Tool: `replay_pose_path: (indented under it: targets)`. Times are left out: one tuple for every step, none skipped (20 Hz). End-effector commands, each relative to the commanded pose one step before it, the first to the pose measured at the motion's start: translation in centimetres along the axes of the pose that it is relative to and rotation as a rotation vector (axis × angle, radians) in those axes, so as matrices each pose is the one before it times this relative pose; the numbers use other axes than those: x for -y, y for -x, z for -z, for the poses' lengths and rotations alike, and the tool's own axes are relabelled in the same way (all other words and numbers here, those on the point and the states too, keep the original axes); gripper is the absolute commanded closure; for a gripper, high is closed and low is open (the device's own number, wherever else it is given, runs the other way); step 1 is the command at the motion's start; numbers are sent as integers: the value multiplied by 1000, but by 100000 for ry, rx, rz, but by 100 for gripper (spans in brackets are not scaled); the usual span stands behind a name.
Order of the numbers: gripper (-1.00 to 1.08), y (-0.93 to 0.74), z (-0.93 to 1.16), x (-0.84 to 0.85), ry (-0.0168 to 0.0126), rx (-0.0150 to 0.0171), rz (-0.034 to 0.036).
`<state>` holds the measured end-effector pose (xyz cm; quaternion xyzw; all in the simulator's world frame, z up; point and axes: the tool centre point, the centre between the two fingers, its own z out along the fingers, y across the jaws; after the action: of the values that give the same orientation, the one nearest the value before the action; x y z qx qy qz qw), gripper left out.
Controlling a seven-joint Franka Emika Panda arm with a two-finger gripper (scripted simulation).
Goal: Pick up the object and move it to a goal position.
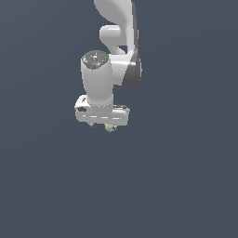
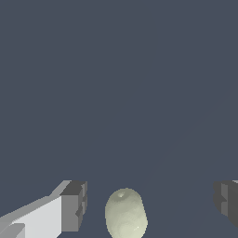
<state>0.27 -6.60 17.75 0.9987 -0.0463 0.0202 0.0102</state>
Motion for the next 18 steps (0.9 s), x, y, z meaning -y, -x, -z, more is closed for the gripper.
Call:
replay_pose_path:
  targets:
    - [-92, -217, 399, -862, 402, -889, -1087]
    - [-92, -38, 53, -85, 43, -92, -152]
    - [-92, 7, 15, 27, 0, 0, 0]
    - [-92, 38, -86, 116, -68, 147, 201]
    - [-92, 70, -82, 74, -45, 94, 236]
    - [-92, 96, -92, 25, -30, 58, 268]
    - [-92, 125, -113, 2, -27, 47, 334]
    - [-92, 157, -140, -4, -31, 52, 416]
    - [-92, 194, -174, 13, -43, 75, 523]
    - [-92, 231, -209, 27, -57, 103, 622]
    - [-92, 268, -242, 44, -71, 127, 726]
    - [-92, 303, -270, 53, -81, 144, 815]
    - [-92, 337, -296, 59, -87, 154, 901]
    - [-92, 374, -321, 60, -94, 163, 983]
    - [-92, 411, -347, 71, -103, 177, 1077]
    - [-92, 451, -375, 84, -113, 193, 1171]
    - [-92, 492, -400, 97, -123, 208, 1265]
    - [-92, 533, -425, 110, -132, 220, 1357]
